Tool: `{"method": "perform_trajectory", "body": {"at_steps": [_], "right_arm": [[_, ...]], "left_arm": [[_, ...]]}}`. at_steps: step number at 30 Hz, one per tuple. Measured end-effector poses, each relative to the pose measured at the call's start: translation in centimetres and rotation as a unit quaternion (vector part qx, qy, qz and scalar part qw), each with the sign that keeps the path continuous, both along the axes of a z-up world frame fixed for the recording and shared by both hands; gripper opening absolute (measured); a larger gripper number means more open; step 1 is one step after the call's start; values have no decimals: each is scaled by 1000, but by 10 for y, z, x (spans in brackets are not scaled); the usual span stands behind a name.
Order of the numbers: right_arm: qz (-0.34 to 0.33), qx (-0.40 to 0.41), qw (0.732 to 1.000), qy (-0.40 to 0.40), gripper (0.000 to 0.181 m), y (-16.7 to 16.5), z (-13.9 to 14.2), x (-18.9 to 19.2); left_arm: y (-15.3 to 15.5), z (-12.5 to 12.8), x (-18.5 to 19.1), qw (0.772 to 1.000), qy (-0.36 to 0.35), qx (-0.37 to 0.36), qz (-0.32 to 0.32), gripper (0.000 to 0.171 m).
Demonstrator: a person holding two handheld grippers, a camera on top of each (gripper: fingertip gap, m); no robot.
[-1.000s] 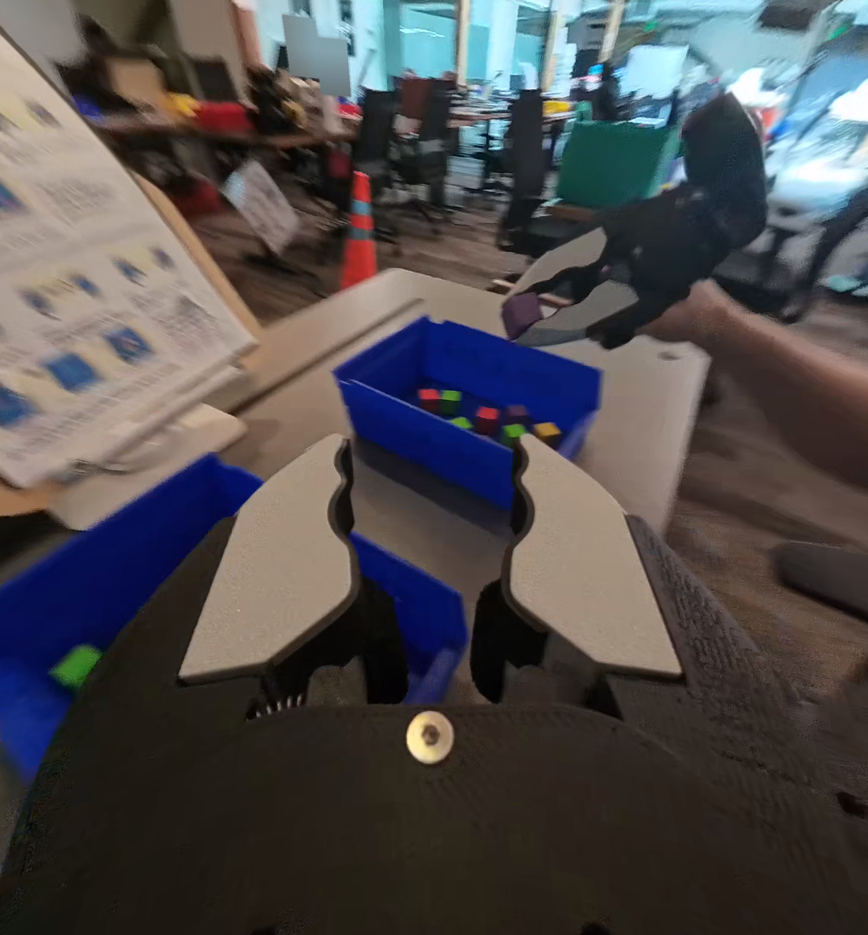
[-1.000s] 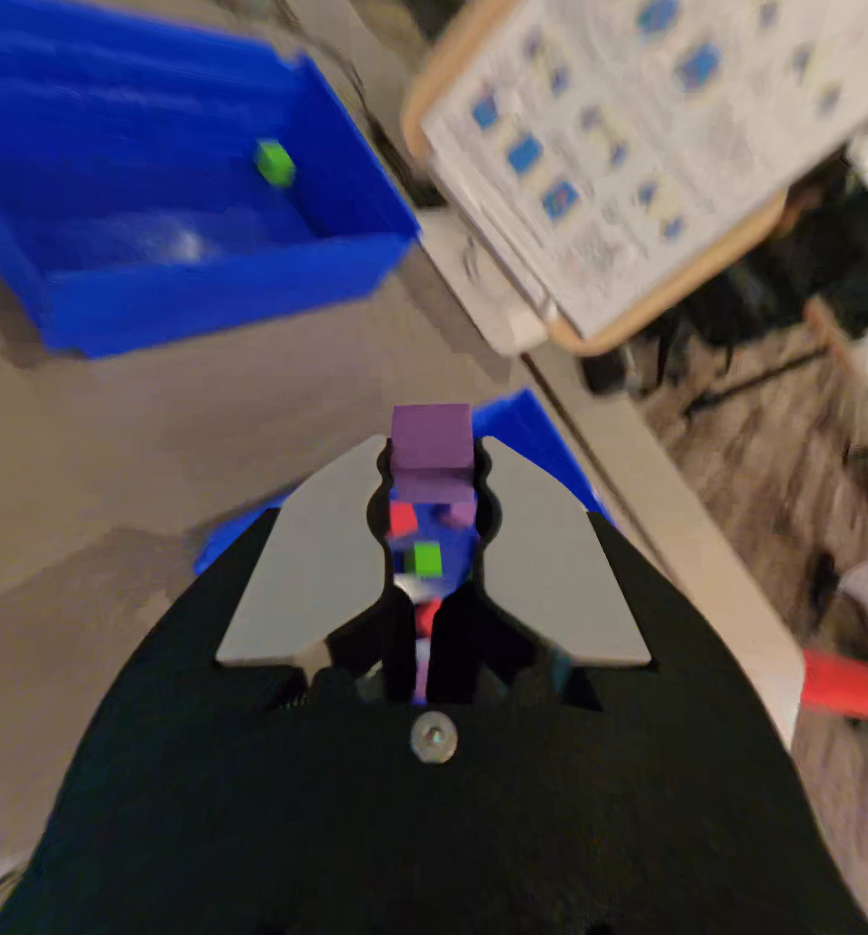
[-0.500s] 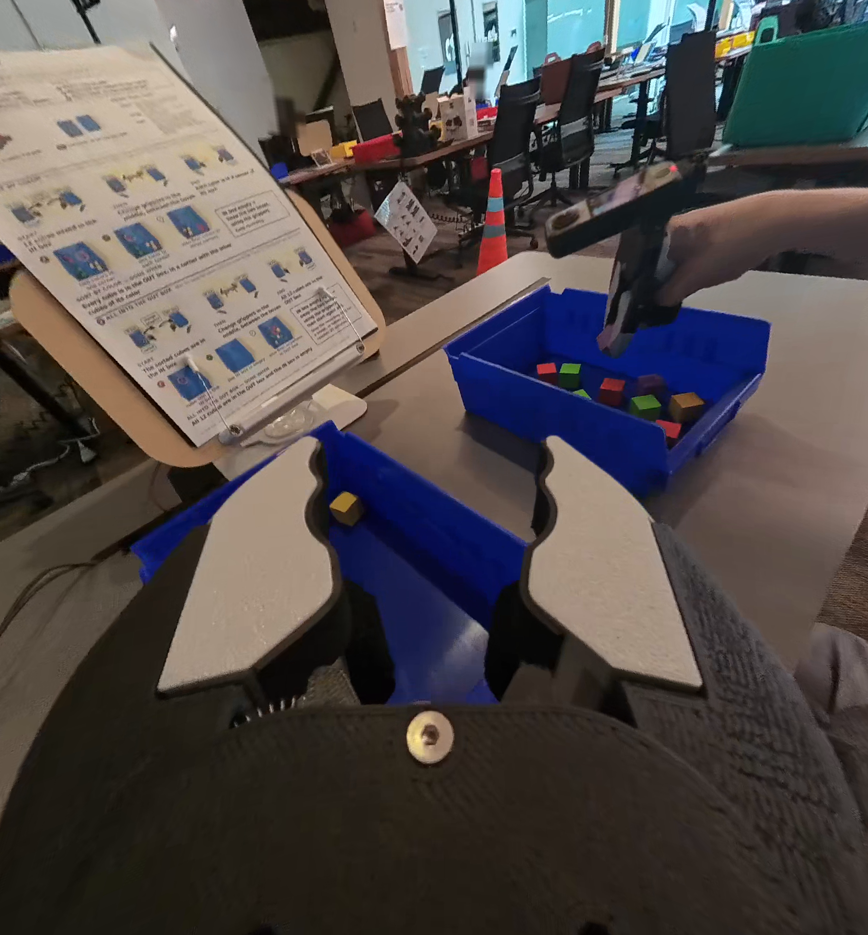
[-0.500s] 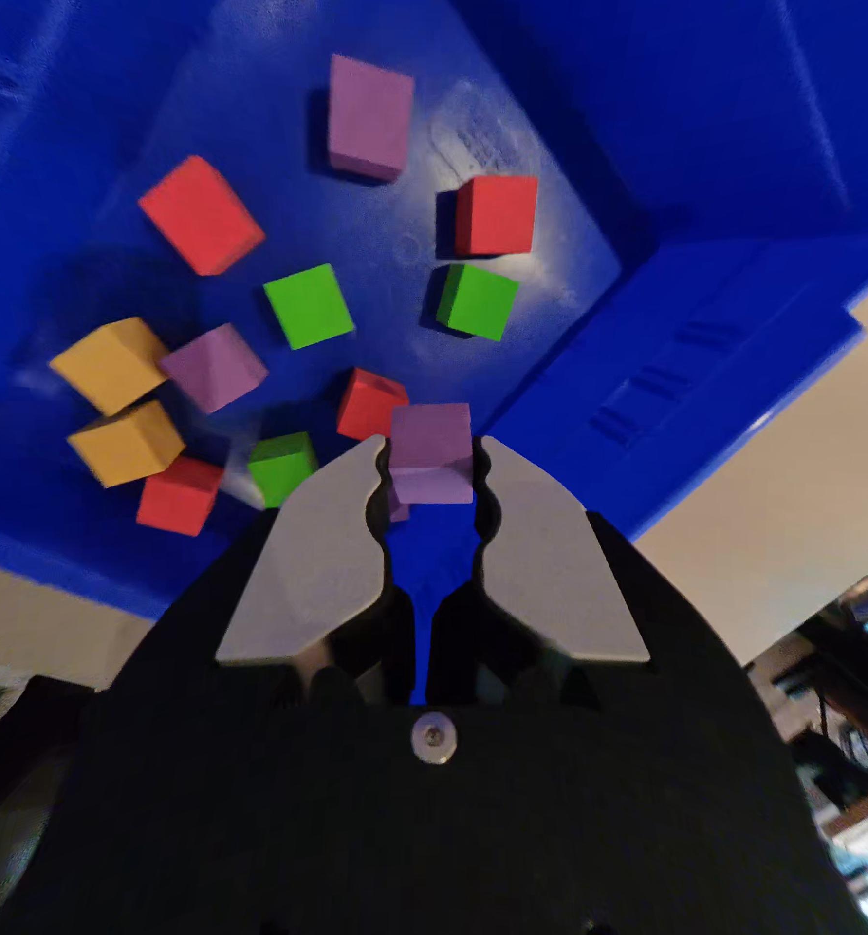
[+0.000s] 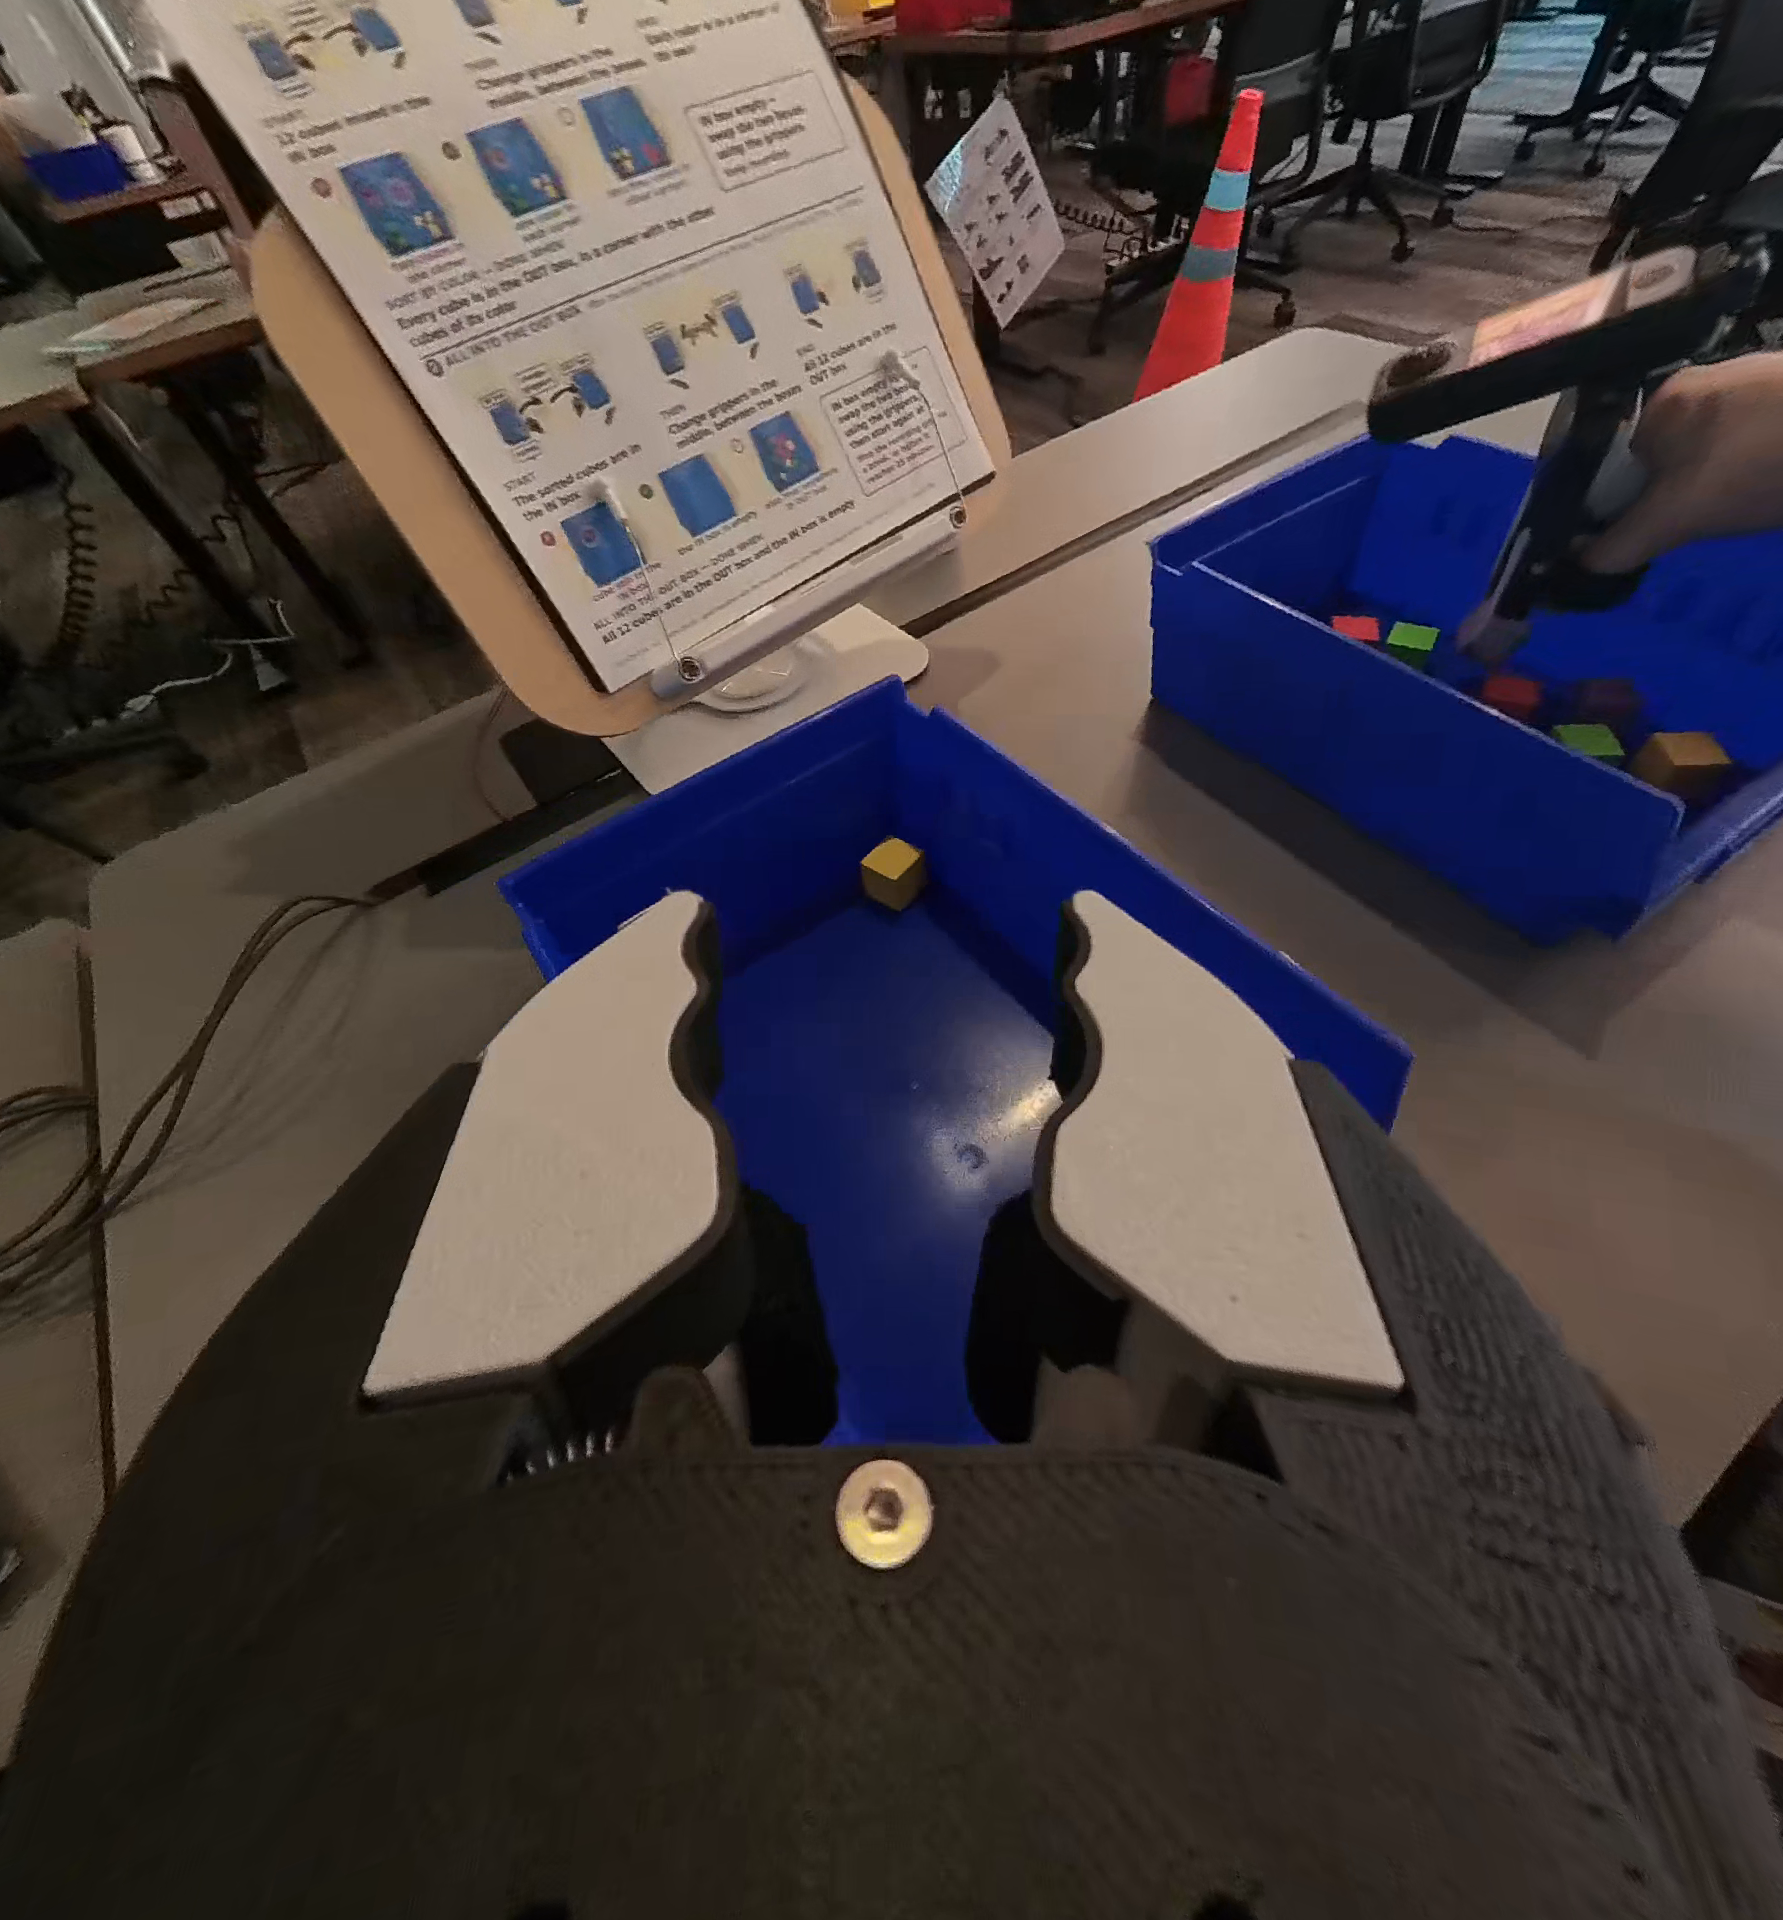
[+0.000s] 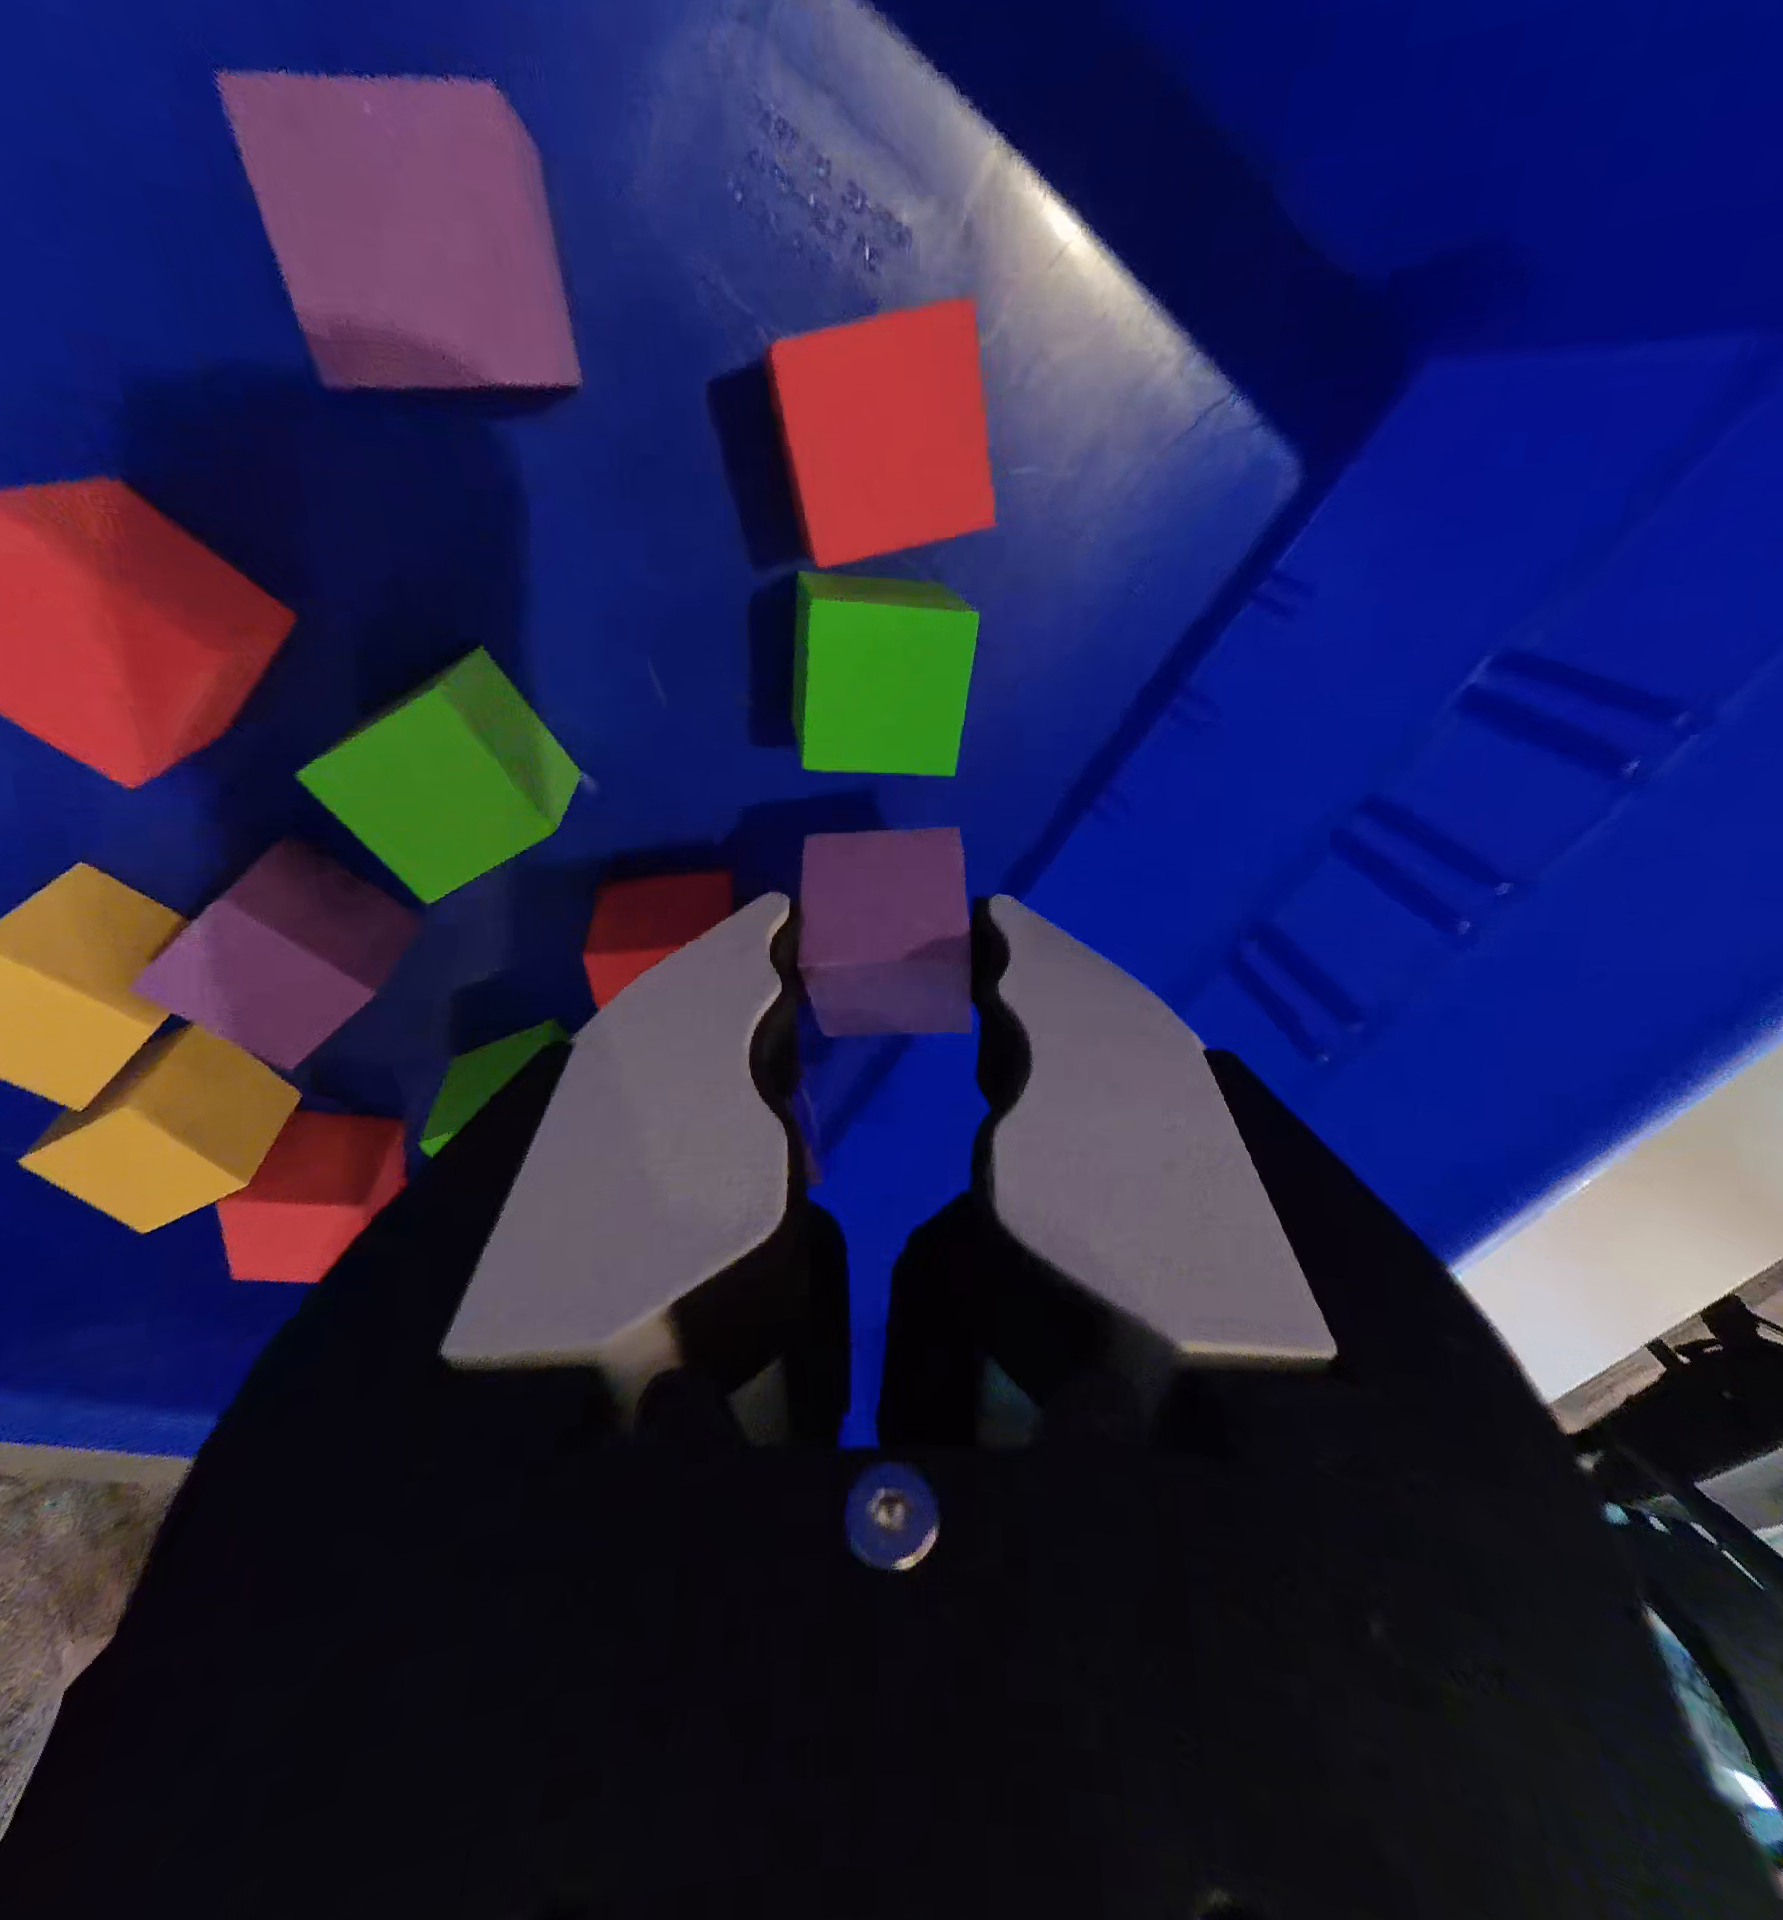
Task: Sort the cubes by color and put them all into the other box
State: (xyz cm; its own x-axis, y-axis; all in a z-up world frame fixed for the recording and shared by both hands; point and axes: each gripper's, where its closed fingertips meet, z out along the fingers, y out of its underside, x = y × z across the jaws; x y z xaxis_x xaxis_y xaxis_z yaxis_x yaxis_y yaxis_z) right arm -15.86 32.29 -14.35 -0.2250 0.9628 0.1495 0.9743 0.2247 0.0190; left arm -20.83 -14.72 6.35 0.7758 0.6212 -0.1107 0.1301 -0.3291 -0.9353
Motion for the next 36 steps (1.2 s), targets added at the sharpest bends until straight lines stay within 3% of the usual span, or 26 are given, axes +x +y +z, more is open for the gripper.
{"method": "perform_trajectory", "body": {"at_steps": [8,12,19,22,26,31,36], "right_arm": [[-5,-18,1000,-7,31,-3,-8,-2],[-16,-37,999,-3,51,-3,-3,-2],[1,-48,995,90,48,-13,41,-7],[31,-55,985,162,46,-32,69,-3],[76,-56,971,222,43,-60,86,12],[126,-41,959,250,42,-81,89,30],[155,-35,948,277,42,-94,96,40]], "left_arm": [[8,-12,-9,999,-31,-16,-3,61],[17,-19,-15,998,-49,-38,-10,61],[27,-8,-37,995,-48,-81,-25,53],[34,-18,-57,985,-48,-158,-55,47],[43,-69,-82,929,-75,-344,-115,61],[28,-136,-118,810,-53,-556,-177,68],[23,-171,-134,753,-76,-611,-232,71]]}}
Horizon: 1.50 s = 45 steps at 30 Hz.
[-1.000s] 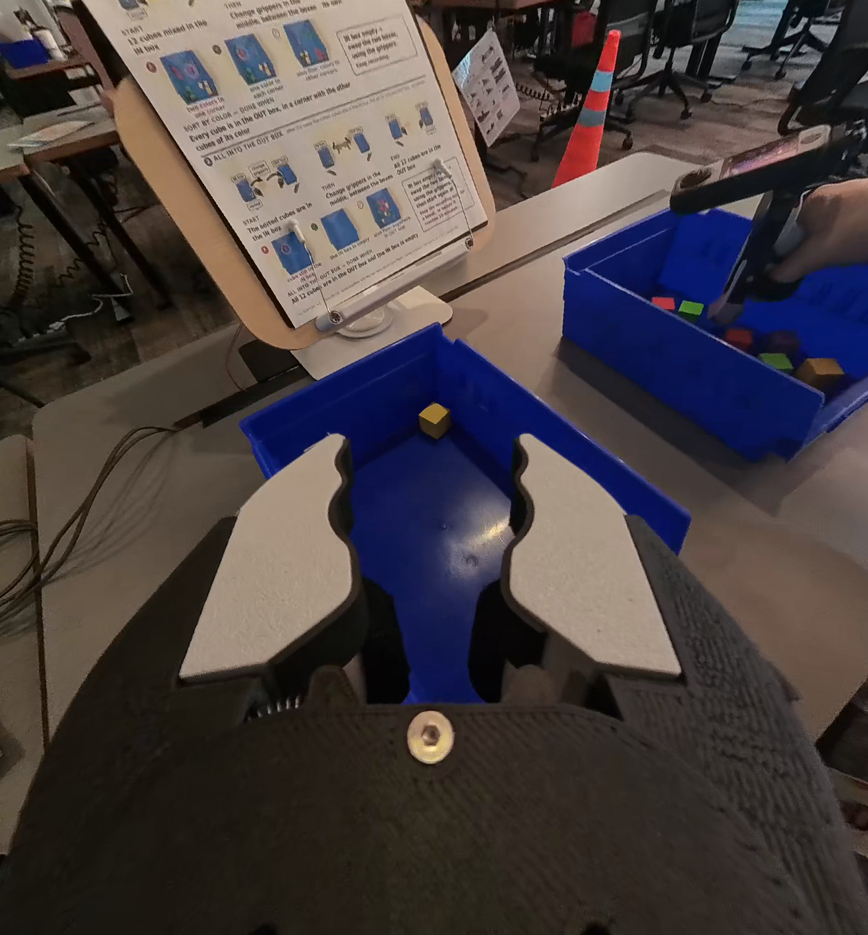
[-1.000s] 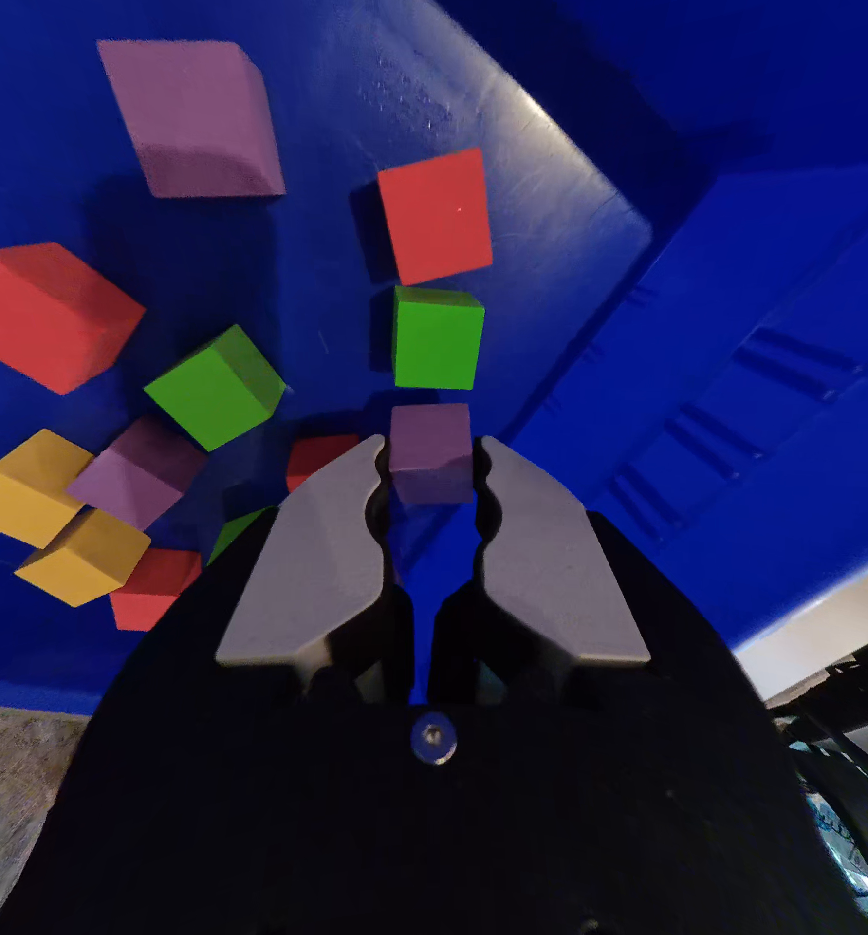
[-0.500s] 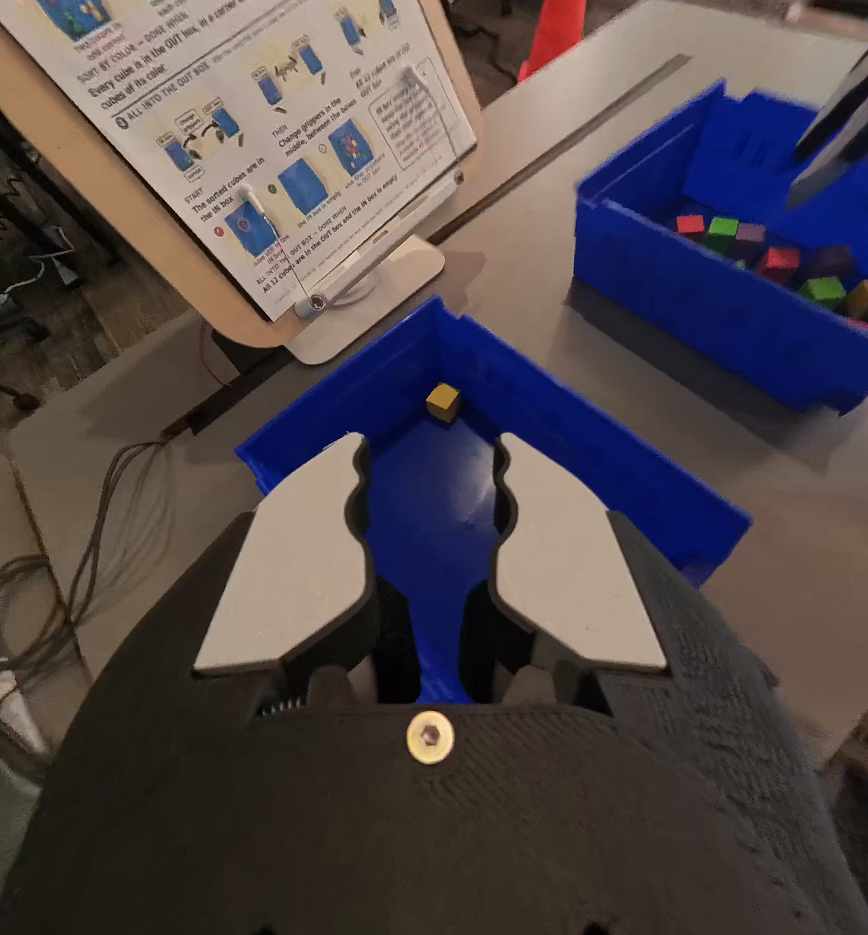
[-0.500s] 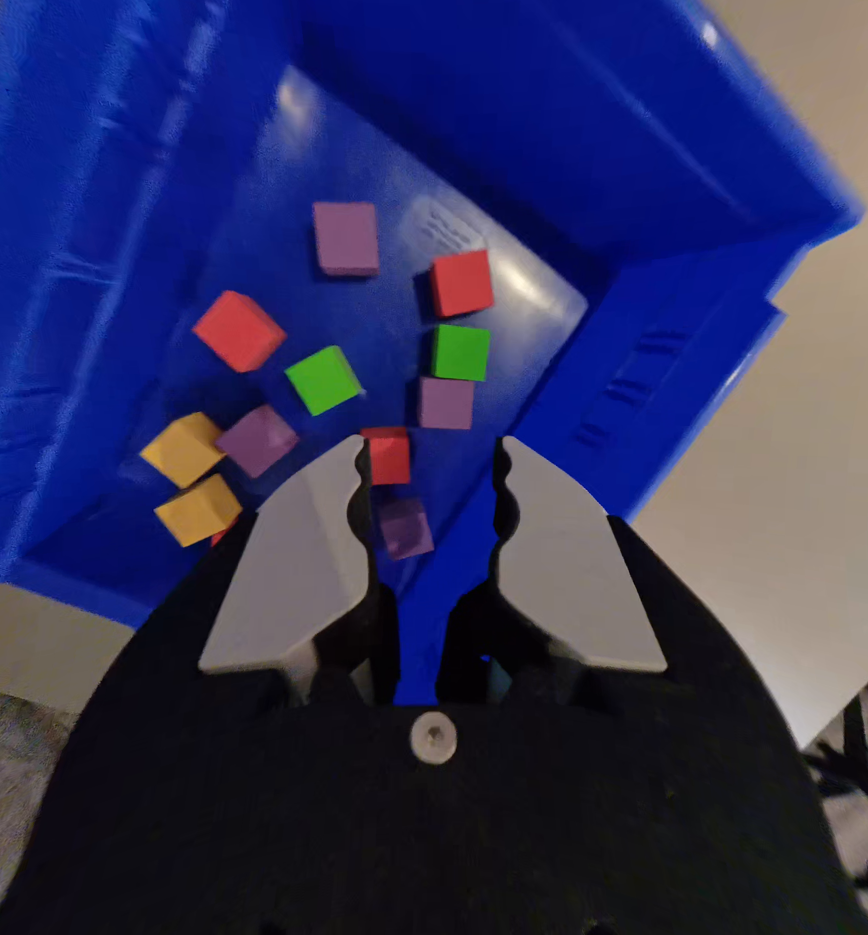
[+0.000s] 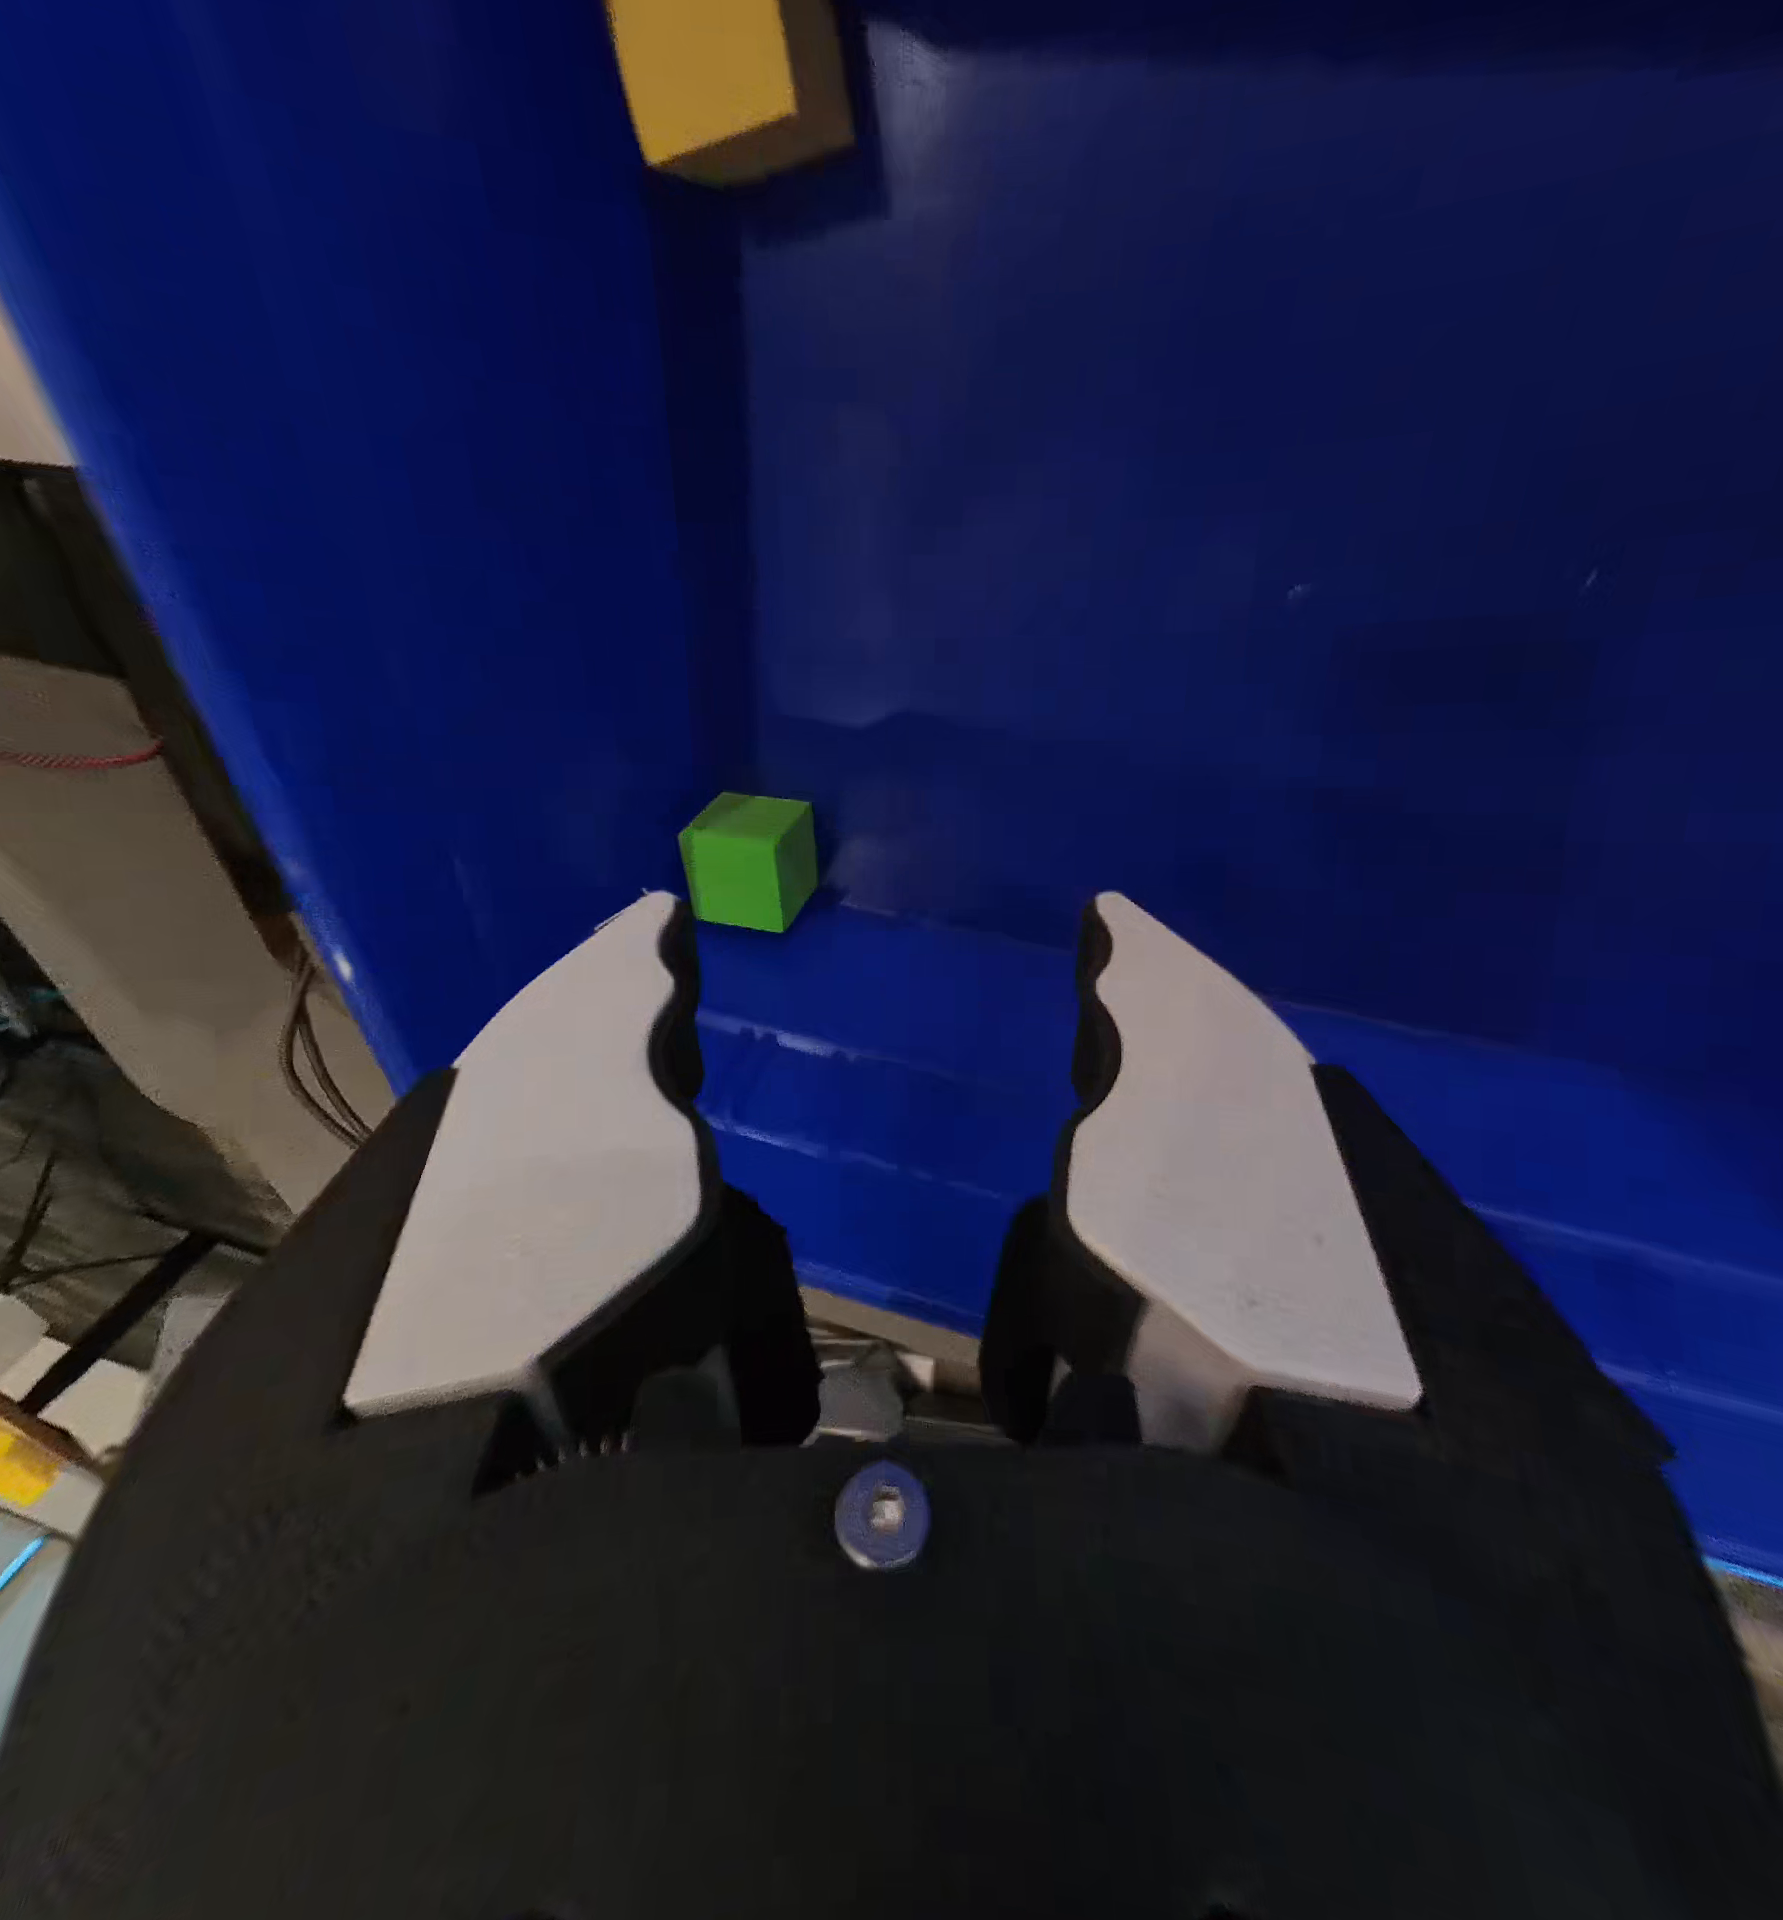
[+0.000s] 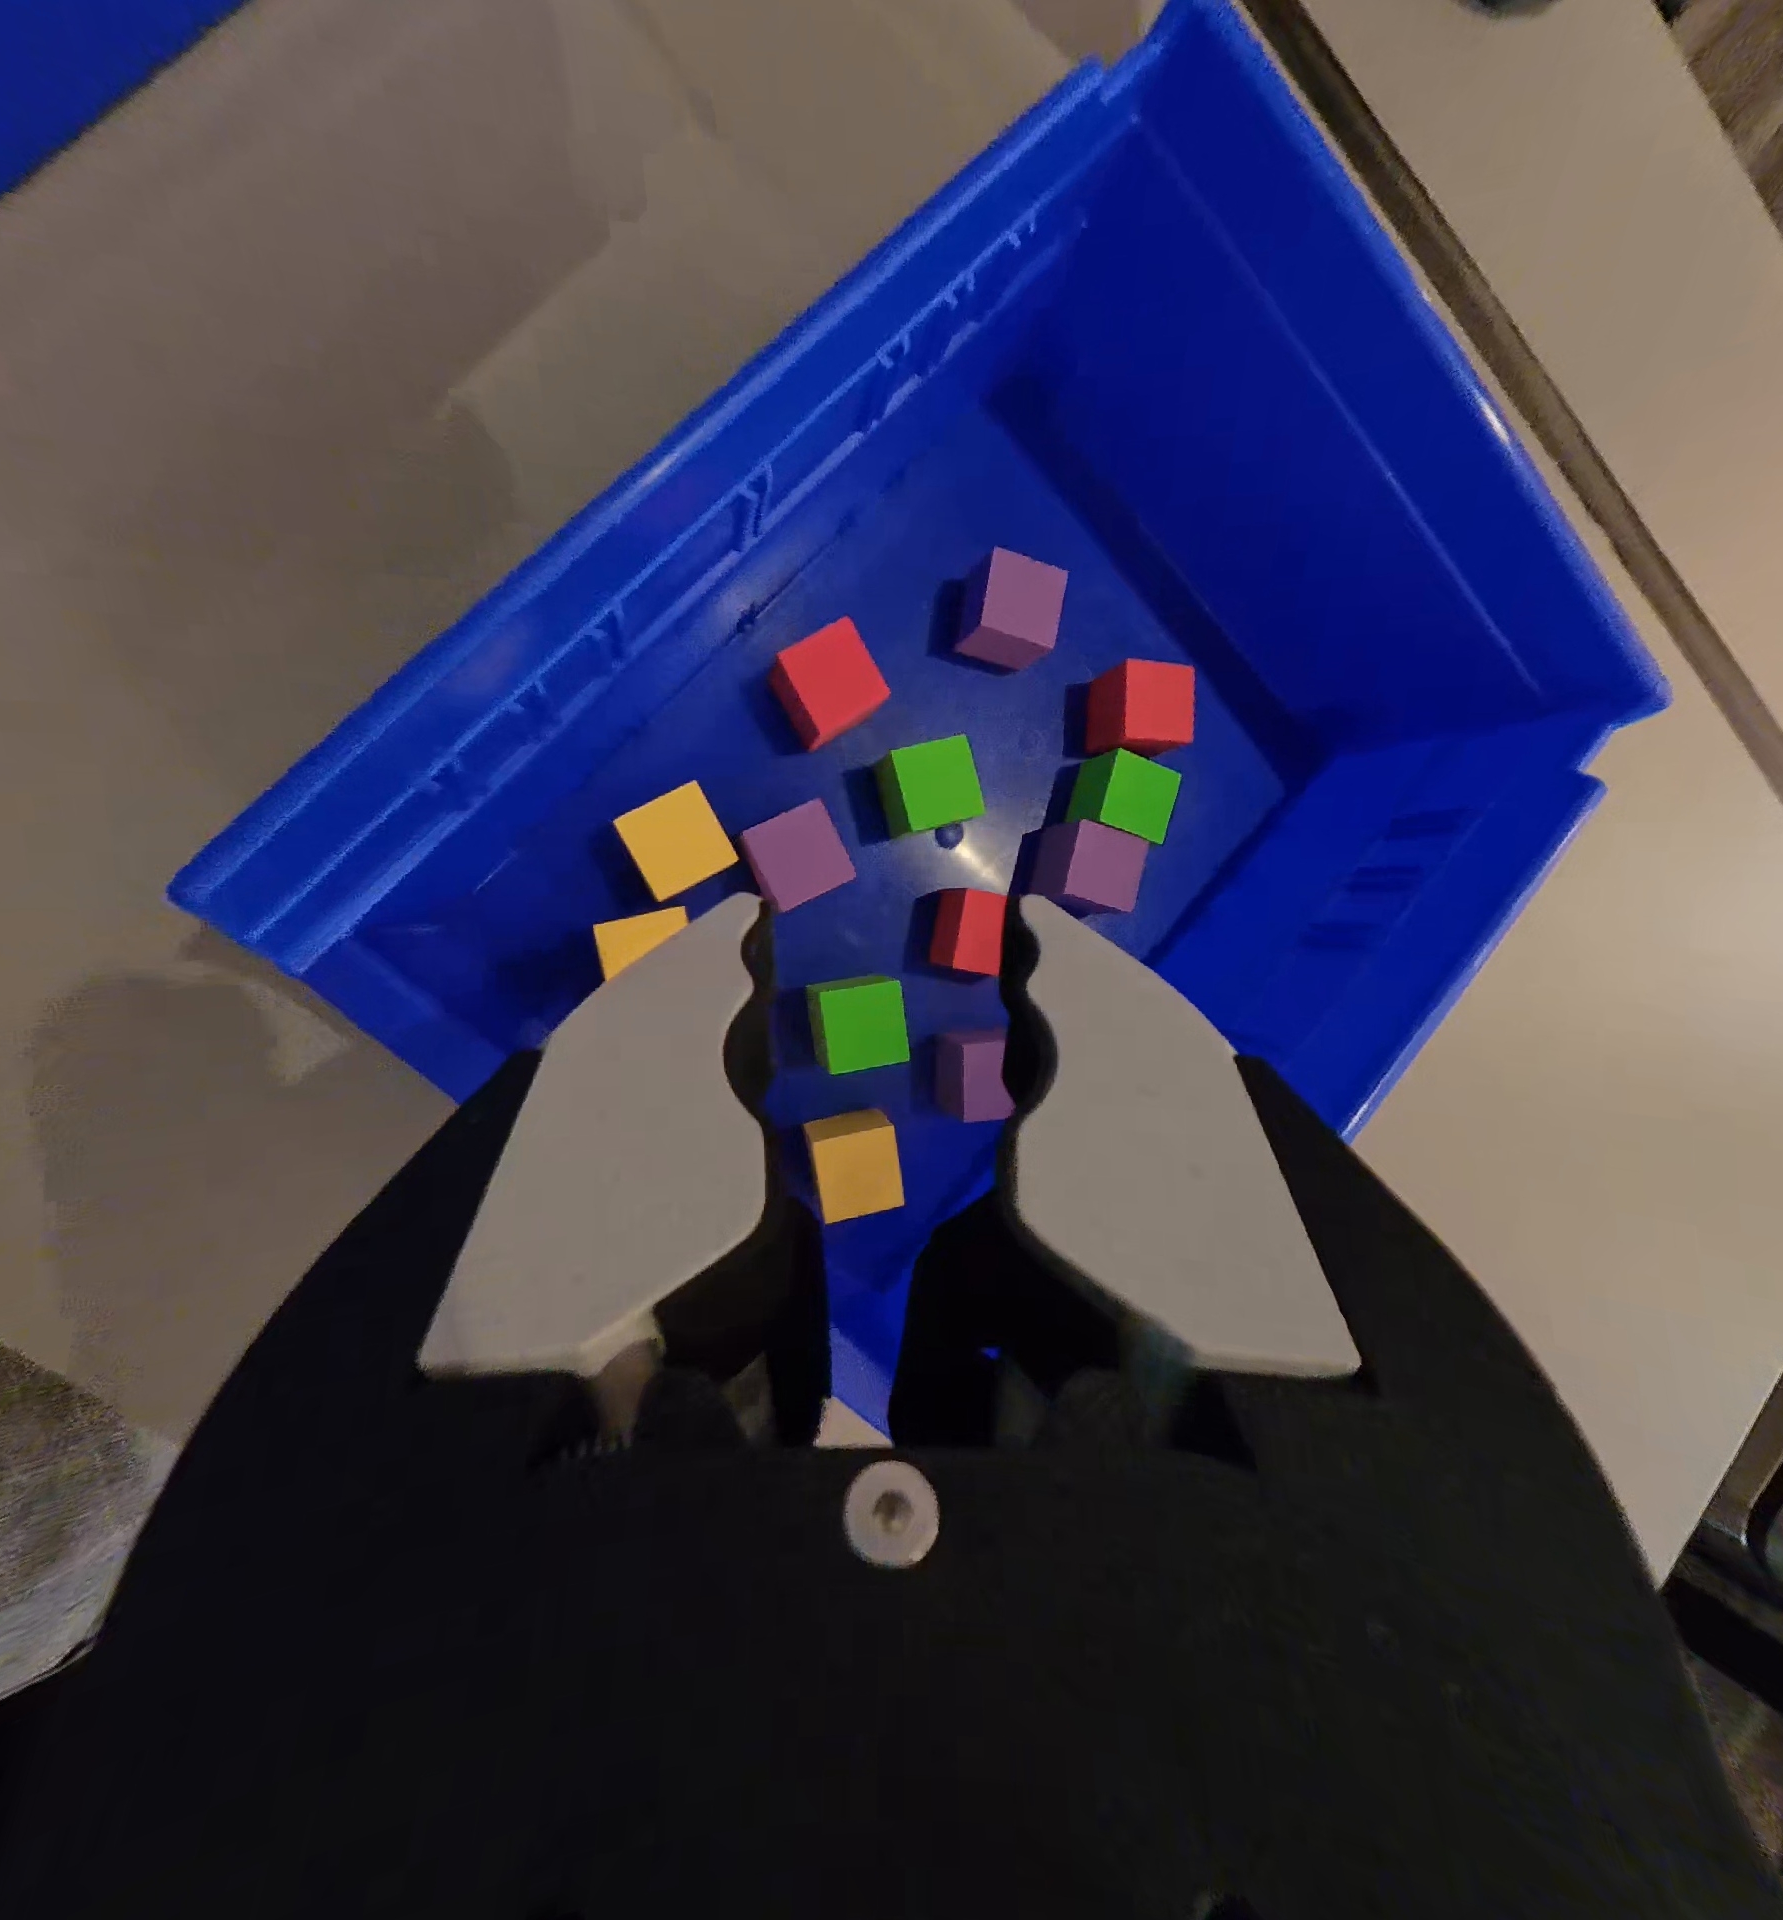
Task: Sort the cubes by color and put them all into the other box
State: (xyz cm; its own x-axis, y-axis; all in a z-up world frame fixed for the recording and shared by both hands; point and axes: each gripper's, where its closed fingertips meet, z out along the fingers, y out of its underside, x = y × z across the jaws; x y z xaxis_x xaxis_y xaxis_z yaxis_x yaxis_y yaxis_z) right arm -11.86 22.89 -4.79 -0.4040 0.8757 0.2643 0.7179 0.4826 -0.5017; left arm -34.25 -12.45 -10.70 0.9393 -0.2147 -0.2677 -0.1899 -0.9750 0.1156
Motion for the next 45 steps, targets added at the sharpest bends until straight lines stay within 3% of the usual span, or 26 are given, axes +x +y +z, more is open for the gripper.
{"method": "perform_trajectory", "body": {"at_steps": [8,18,29,34,40,45], "right_arm": [[34,7,999,26,41,-13,5,5],[59,26,997,51,39,-25,17,13],[67,38,995,69,37,-31,24,19],[64,40,995,71,37,-28,25,18],[73,40,994,75,36,-36,26,15],[78,42,994,68,36,-39,20,18]], "left_arm": [[-25,-22,-19,990,-27,-139,20,73],[-34,-30,-35,974,-46,-216,42,69],[-36,-35,-31,969,-69,-233,49,75],[-30,-31,-9,969,-115,-213,46,67],[-24,-24,-17,977,-89,-191,32,64],[-22,-36,-22,981,-86,-175,23,62]]}}
